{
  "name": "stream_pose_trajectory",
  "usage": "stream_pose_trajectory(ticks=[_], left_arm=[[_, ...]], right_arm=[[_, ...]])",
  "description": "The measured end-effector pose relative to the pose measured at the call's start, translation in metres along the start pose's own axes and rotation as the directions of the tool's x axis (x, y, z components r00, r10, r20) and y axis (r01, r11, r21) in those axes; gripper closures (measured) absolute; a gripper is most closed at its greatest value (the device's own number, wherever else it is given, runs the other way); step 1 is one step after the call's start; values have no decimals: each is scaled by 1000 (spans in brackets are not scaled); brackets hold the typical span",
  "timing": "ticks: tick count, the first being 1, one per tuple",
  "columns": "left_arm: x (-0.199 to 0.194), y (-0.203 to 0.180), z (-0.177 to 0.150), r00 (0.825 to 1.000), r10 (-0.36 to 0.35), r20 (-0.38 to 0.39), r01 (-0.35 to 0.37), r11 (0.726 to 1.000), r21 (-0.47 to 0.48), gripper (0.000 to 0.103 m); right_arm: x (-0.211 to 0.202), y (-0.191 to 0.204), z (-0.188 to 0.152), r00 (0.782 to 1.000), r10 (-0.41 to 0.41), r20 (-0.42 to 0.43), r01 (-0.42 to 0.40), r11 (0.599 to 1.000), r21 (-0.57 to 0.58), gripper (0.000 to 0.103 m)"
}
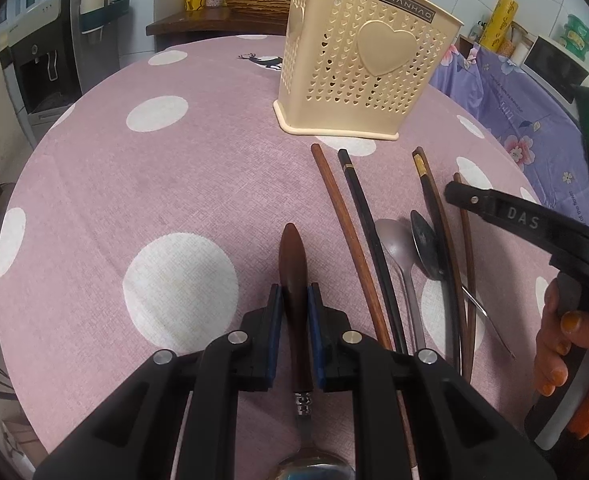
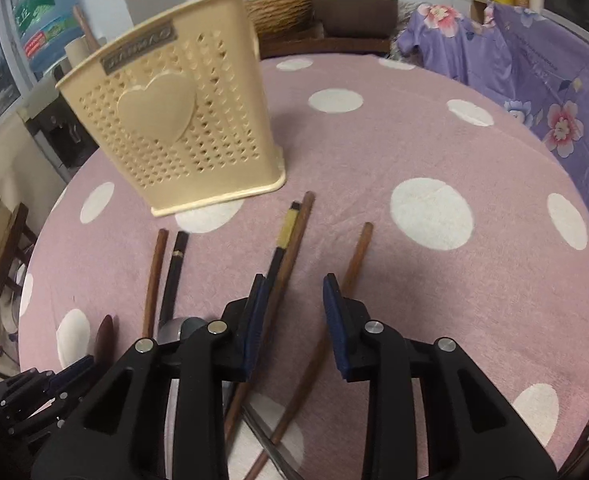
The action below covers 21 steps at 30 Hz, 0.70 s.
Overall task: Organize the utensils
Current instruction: 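Grasp the wooden-handled spoon with the left tool while the right tool grasps a brown chopstick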
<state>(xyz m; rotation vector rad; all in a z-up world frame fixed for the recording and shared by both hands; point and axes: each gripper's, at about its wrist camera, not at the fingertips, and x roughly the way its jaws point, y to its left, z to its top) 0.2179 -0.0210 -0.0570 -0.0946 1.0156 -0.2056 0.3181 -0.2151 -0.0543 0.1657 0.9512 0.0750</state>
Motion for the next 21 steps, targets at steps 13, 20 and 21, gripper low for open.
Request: stream_pose_trajectory(ticks=[13,20,21], left_arm=[[1,3,3,1000,-11,-6,11,1000,2,88],[6,1,11,1000,11,-18,-11,1000,5,88],[6,0,13,1000,15,-18,-15,1000,5,87]], right_arm=[[19,-6,9,995,-79,-53,78,997,-22,76],[28,-7,23,991,-132,-35,133,990,38,80],[29,-6,23,990,-139,-32,140,989,41,80]])
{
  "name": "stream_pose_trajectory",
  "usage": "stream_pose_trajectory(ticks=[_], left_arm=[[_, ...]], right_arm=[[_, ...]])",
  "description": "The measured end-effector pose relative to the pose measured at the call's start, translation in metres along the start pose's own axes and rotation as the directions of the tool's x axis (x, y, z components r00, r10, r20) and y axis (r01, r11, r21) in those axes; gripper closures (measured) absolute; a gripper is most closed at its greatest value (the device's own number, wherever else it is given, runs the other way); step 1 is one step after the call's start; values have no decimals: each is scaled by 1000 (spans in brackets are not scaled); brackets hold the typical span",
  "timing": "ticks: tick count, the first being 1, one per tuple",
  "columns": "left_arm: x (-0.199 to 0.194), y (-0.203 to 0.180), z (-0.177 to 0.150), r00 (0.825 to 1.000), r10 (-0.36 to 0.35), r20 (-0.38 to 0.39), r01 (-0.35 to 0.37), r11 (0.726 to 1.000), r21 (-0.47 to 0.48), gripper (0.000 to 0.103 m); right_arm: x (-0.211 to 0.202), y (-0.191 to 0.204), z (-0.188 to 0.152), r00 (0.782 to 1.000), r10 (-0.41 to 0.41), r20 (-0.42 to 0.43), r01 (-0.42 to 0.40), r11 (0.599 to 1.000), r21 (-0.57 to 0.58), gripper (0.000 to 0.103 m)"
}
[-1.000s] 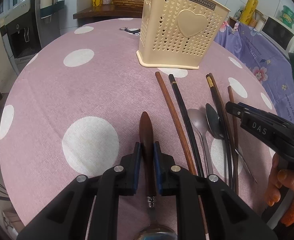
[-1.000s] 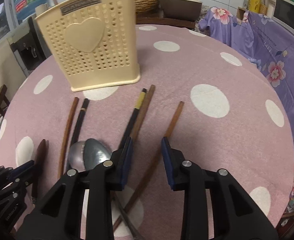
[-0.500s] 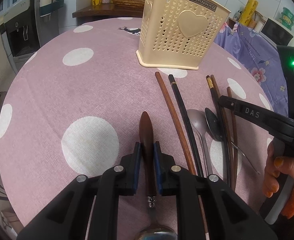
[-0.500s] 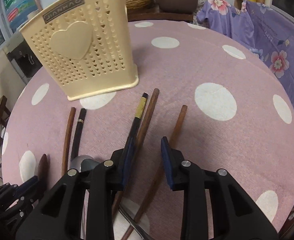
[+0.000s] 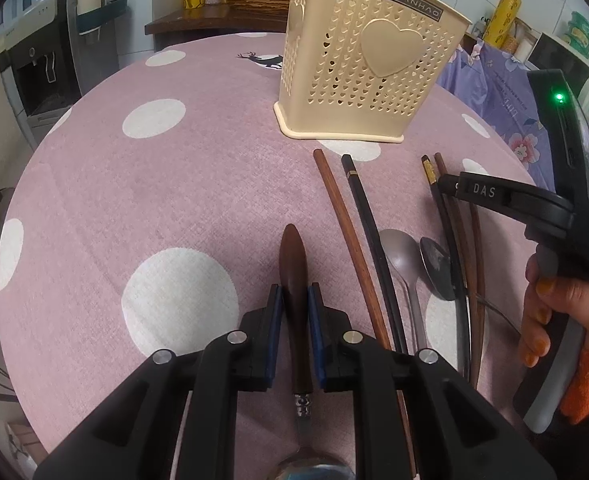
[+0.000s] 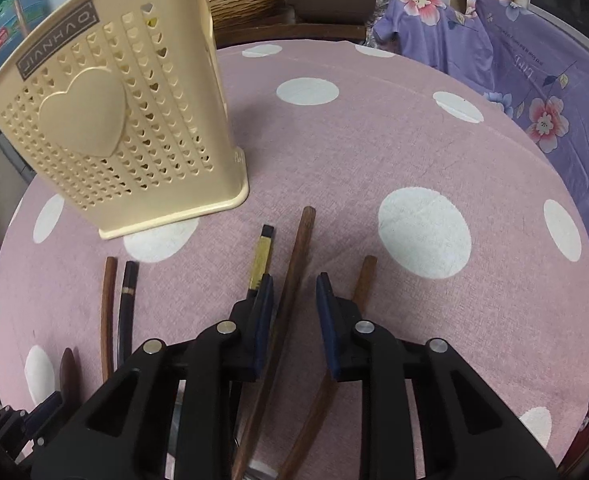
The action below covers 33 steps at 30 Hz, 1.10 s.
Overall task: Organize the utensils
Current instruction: 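Grasp the wooden-handled spoon with the left tool while the right tool grasps a brown chopstick, then carry the spoon and chopstick upright into the cream basket and open both tools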
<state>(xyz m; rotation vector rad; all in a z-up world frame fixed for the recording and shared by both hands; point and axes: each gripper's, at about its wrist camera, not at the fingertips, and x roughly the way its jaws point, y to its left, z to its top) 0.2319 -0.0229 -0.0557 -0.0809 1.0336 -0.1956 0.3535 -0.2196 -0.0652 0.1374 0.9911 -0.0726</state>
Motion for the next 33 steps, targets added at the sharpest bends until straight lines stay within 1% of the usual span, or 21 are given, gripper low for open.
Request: stream_pose_trajectory(ticks=[1,3,6,9,11,13,14,17,21,28,31,33], left_arm=[[1,-1,1,1000,0,-1,0,1000,0,85],[1,-3,3,1000,-3,-6,3,1000,4,77],[3,-10,3,1000,26,-2,-26,999,29,75],[7,-13,6,999,54,1,-54,997,46,75],[10,-13,11,998,64,-4,-63,997,55,75],[13,-15,15,997,82,-7,-81,994,70,78],[13,-16,15,995,98,-8,-98,992,78,82],[12,-14,14,994,112,0,-111,990,85,87],[11,-14,15,994,110,1,-110,991,72,87],[13,-11,19,995,99,12,-99,994,38,87],[6,-9,22,995,93,40,-94,995,26,87],[-3,-6,25,994,76,72,-77,997,12,87]], right_arm=[[0,1,0,1000,-5,2,5,1000,6,80],[0,0,0,1000,-5,2,5,1000,27,81],[2,-1,3,1000,-5,-3,6,999,43,87],[7,-7,9,1000,13,-16,-12,997,82,93],[8,-8,11,1000,20,-21,-18,995,95,93],[9,-7,12,1000,19,-21,-17,995,98,93],[9,-7,13,1000,16,-20,-14,995,97,93],[9,-5,13,1000,5,-14,-3,996,93,93],[8,-9,11,1000,27,-6,-26,990,135,95],[3,-14,8,997,71,20,-74,986,150,95],[-7,-14,8,995,91,46,-97,986,133,95],[-17,-15,7,992,106,75,-114,986,118,95]])
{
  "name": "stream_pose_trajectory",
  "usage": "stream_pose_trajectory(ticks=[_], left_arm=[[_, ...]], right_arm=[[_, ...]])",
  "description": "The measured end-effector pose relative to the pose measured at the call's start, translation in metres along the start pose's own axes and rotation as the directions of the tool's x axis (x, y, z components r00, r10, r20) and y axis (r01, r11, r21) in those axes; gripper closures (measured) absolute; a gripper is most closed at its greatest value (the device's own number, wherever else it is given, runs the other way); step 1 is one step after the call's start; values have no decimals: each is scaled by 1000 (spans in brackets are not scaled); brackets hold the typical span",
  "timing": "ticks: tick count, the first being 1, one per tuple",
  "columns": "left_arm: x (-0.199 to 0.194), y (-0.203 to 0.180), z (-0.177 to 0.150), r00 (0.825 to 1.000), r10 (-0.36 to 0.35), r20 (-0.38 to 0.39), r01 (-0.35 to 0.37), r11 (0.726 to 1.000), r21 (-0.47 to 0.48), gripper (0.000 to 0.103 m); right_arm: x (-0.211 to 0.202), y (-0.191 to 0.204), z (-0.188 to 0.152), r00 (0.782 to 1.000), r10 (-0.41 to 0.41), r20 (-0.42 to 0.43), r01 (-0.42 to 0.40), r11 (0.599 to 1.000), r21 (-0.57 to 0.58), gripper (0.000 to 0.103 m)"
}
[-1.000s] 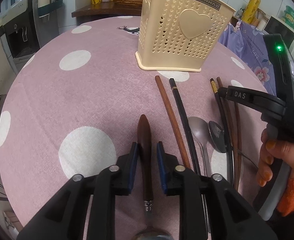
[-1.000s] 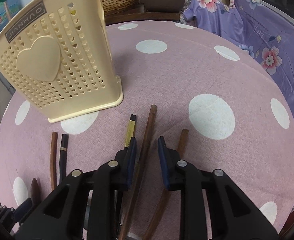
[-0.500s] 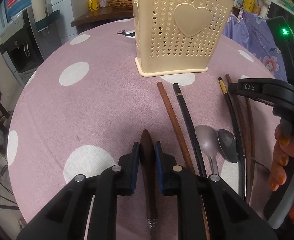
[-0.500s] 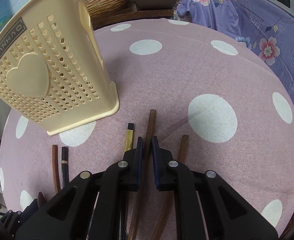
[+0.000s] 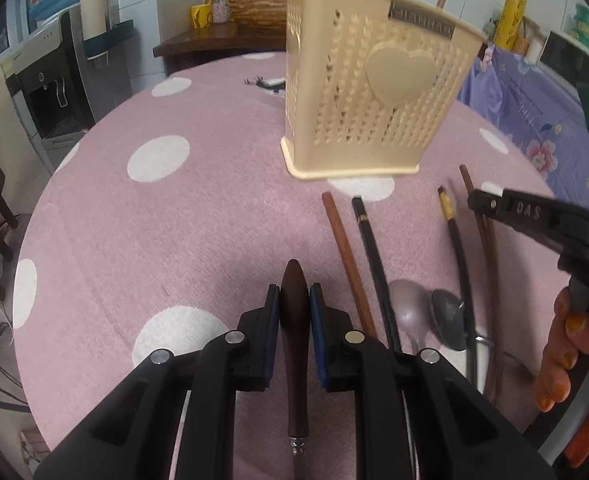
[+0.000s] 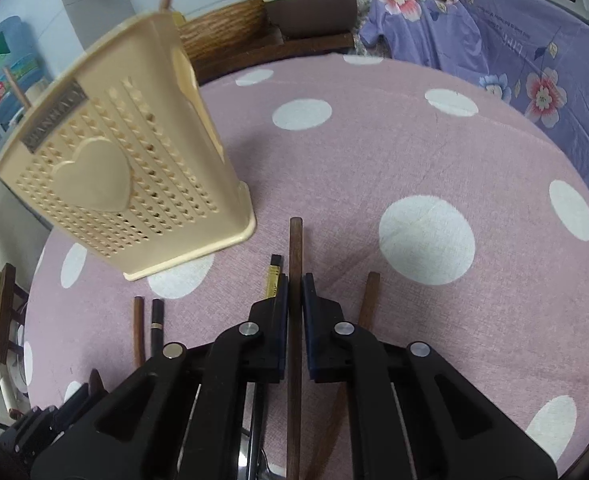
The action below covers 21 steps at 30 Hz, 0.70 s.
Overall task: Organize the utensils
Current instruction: 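Carry the spoon and chopstick upright into the cream basket and open both tools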
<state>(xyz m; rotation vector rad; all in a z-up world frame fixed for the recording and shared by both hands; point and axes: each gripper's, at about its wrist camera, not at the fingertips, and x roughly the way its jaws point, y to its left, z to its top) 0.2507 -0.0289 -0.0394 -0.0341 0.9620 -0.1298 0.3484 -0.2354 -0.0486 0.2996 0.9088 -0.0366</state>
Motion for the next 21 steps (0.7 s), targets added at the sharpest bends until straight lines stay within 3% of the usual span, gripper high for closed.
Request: stream_pose_trajectory(ticks=[5,11,14,21], left_arm=[[-48,16,6,988,-55,146,63,997,-49,87],[-113,33,-4,947,-76,312,101,993,-62,87],[-124,36,-9,938,-77,338,108,992,-72,87],[-123,36,-8,935,-85,344,122,989,-86,87]], right_arm=[[-49,-6,-1,989,84,123,-78,995,-55,95],[-132,-23,-11,938,197,284,-162,977,-142,95],[-161,-33,-19,918,225,327,-180,970,-161,95],[-187,-37,-26,899,256,356,-200,962,-188,95]])
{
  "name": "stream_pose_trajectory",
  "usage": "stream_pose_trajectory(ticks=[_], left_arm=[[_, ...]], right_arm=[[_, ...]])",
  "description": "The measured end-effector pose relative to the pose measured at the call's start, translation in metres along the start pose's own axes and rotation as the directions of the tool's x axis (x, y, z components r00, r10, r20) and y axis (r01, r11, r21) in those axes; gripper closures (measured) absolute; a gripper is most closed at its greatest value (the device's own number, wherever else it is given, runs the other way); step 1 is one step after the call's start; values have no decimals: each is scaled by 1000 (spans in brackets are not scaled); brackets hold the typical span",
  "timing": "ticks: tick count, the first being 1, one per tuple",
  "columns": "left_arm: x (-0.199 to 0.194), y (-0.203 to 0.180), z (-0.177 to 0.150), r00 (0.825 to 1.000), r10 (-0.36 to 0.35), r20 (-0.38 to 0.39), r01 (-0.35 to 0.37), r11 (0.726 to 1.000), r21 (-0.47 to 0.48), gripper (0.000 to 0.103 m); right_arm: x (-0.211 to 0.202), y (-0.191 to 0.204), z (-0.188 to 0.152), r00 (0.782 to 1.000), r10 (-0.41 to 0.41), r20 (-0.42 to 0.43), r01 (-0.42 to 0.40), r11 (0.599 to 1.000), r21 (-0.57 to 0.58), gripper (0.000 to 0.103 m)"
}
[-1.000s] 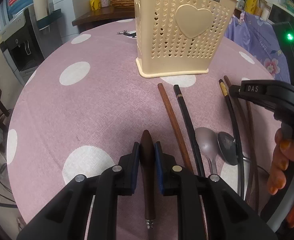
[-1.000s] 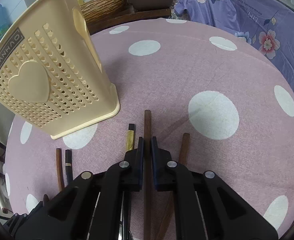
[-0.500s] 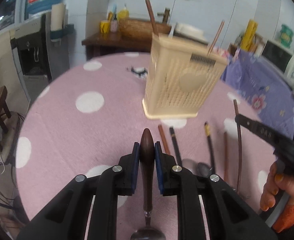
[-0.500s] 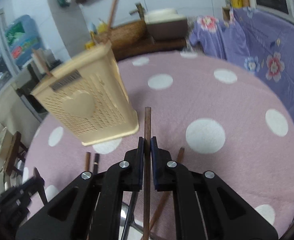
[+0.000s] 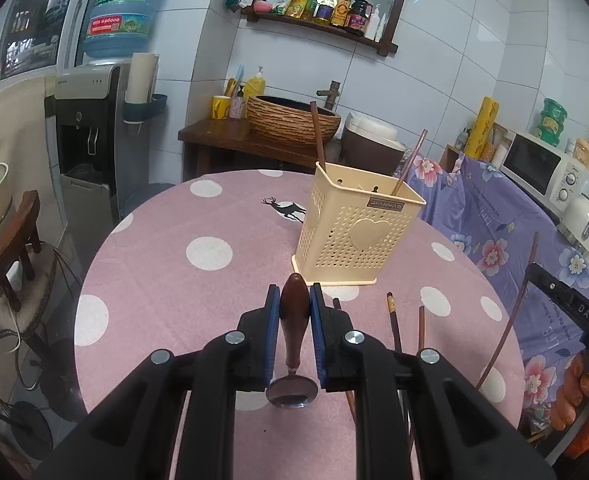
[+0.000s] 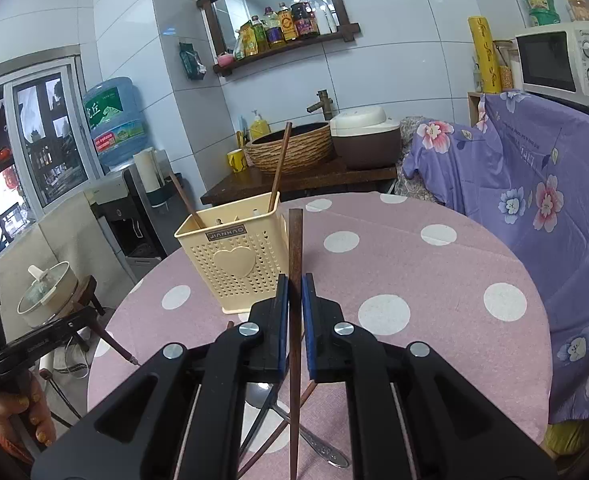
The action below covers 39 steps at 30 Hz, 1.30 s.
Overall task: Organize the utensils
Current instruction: 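Carry the spoon and chopstick upright into the cream basket and open both tools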
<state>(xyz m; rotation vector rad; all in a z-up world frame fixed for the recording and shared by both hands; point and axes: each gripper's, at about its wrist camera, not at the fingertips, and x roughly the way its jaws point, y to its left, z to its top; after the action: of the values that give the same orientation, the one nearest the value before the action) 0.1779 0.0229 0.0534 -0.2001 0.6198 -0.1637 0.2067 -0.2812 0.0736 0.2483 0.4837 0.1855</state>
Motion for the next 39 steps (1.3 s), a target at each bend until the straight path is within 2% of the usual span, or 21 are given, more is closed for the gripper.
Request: stream_pose_trajectory(ticks=[6,9,12,14,20,24,26,31,39], left_arm=[[-9,-3,14,999,-12,33,12,1000,20,87],[-14,-8,35,997,-58,43,57,998,26,87],[-19,-16,74,990,-124,73,122,992,22,87],[-23,-27,102,984,-135,115,130,990,48,87],[-14,-57,183,965,-130,227,120,991,59,87],[17,-70,206,967,-91,239,83,996,43,87],[35,-73,204,972,-68,226,60,997,43,87],[77,-63,176,988,-64,139,64,998,6,87],[107,-58,132,997,-42,66,40,999,28,87]], right_arm=[[-10,0,11,999,45,7,-45,999,21,95],[-17,10,31,997,63,41,-63,998,-12,95],[-22,25,65,990,61,124,-54,997,-54,95],[-22,35,92,980,60,189,-49,997,-63,95],[4,68,173,939,24,342,-1,998,-65,95],[44,85,202,929,-12,371,29,999,-42,95],[66,88,201,929,-34,368,50,998,-33,95],[124,78,167,955,-88,282,93,996,-4,95],[158,63,112,977,-107,185,113,993,-20,95]])
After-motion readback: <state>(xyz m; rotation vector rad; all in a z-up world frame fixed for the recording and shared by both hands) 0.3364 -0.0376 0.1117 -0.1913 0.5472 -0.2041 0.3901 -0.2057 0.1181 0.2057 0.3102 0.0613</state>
